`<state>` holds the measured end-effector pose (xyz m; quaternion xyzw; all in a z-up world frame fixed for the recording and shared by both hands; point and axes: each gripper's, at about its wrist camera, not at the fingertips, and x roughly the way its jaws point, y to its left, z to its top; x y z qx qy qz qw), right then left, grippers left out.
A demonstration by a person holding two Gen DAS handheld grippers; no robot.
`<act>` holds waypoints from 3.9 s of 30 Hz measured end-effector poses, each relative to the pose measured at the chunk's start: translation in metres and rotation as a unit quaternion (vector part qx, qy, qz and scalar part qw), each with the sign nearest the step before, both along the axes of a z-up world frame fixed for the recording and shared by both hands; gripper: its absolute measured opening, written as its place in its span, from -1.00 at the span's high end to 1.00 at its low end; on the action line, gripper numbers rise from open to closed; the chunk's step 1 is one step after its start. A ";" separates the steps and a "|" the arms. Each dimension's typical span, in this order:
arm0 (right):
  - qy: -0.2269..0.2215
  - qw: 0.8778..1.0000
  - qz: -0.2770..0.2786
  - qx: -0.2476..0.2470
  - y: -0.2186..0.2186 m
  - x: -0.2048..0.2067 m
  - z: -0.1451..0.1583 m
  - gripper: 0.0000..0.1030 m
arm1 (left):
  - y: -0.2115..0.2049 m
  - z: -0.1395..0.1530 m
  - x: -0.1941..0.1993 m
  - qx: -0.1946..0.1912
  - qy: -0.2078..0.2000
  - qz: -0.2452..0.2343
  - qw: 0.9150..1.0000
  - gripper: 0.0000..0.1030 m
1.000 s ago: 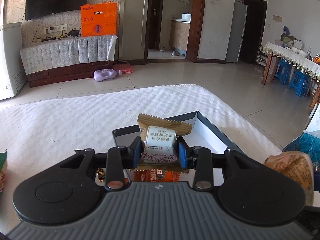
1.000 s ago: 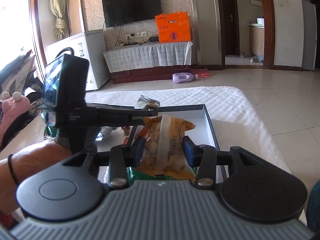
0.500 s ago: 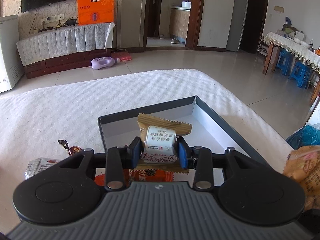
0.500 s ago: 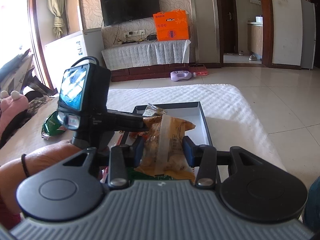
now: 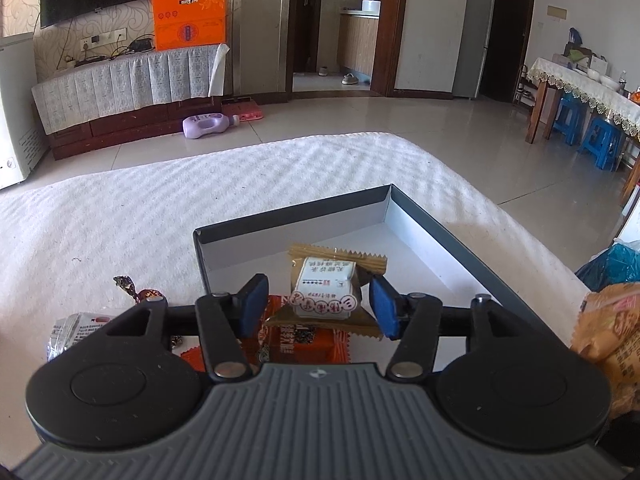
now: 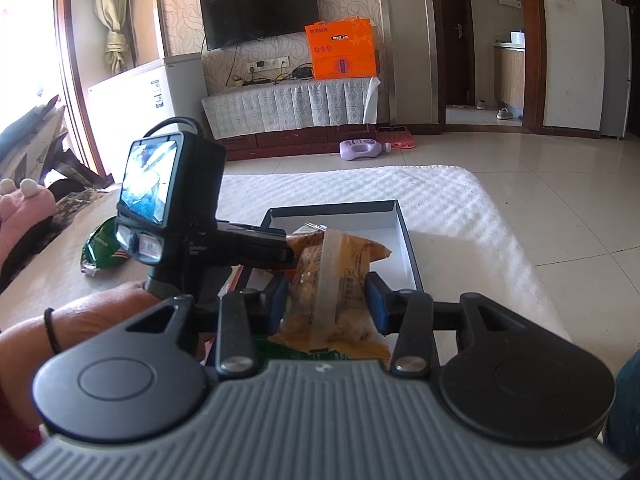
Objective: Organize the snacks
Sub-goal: 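Lower the wrapped cake into the box and open the left gripper, then carry the clear pastry bag over the box with the right gripper, then lower the clear pastry bag into the box and open the right gripper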
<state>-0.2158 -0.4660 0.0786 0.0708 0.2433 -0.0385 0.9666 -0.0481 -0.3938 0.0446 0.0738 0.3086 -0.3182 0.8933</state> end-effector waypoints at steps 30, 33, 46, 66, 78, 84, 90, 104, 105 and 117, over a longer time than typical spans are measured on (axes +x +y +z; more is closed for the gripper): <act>-0.001 1.000 -0.015 0.010 0.001 0.017 -0.006 0.12 | 0.044 0.027 -0.014 -0.030 -0.017 0.014 0.999 -0.53; -0.001 1.000 -0.020 0.009 0.002 0.023 -0.007 0.12 | 0.052 0.028 -0.015 -0.029 -0.017 0.017 0.999 -0.54; 0.012 0.999 -0.021 0.023 0.009 0.060 -0.019 0.12 | 0.086 0.037 -0.019 -0.024 -0.030 0.024 0.999 -0.57; 0.088 0.996 -0.025 -0.003 0.017 0.105 -0.051 0.11 | 0.131 0.035 -0.006 -0.011 -0.032 0.052 0.998 -0.60; 0.079 0.997 -0.015 -0.011 0.020 0.093 -0.042 0.12 | 0.140 0.033 0.004 -0.011 -0.031 0.068 0.997 -0.60; 0.054 0.998 -0.024 -0.003 0.015 0.078 -0.030 0.12 | 0.152 0.034 0.013 -0.015 -0.028 0.085 0.996 -0.60; 0.007 0.999 0.013 0.031 0.029 0.062 -0.013 0.08 | 0.169 0.038 0.019 -0.024 -0.025 0.106 0.994 -0.60; 0.112 0.981 0.138 -0.079 0.116 0.092 -0.054 0.27 | 0.188 0.038 0.013 -0.016 -0.025 0.110 0.993 -0.60; 0.115 0.980 0.139 -0.084 0.119 0.094 -0.056 0.27 | 0.190 0.038 0.012 -0.015 -0.024 0.110 0.993 -0.60; 0.128 0.979 0.140 -0.073 0.133 0.097 -0.061 0.43 | 0.215 0.016 -0.022 0.014 -0.001 0.113 0.994 -0.61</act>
